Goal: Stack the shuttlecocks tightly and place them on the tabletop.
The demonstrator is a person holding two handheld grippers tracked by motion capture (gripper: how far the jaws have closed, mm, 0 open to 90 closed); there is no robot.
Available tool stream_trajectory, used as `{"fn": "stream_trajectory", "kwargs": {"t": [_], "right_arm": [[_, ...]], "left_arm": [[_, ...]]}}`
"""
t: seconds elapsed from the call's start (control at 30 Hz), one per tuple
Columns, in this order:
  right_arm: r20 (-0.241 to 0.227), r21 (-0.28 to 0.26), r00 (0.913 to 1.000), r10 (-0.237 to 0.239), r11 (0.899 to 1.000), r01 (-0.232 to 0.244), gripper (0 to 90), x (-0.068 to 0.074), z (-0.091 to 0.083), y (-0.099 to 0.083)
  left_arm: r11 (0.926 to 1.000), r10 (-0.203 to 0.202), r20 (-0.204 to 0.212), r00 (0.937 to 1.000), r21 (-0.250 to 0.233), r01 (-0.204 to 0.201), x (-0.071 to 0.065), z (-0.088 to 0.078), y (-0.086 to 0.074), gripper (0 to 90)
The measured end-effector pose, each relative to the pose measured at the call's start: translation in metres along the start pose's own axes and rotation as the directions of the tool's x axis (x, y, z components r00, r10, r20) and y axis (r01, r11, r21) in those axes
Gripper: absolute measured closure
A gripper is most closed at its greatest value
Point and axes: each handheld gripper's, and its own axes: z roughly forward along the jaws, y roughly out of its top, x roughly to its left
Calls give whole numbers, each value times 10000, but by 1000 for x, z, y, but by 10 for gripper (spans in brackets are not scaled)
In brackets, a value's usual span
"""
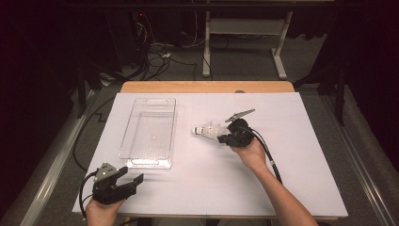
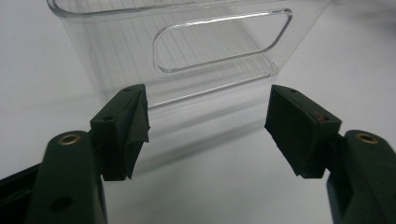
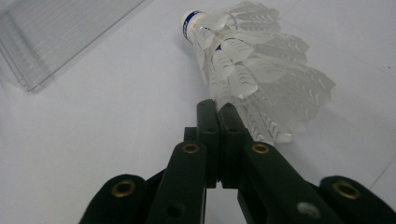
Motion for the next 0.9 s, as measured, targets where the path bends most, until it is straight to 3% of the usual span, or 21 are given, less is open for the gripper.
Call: {"fn": "stream_trajectory", "kwargs": {"t": [0.5, 0.9], "right_arm": [[68, -56, 9997, 254, 9997, -253, 879, -5, 3, -1], [97, -142, 9977, 678, 9976, -676, 686, -4, 6, -3]], "left_arm": [[9999, -119, 23, 9999, -43, 119, 1, 0, 0, 311], [9998, -163, 113, 9998, -70, 164, 2, -1, -1, 310]]}}
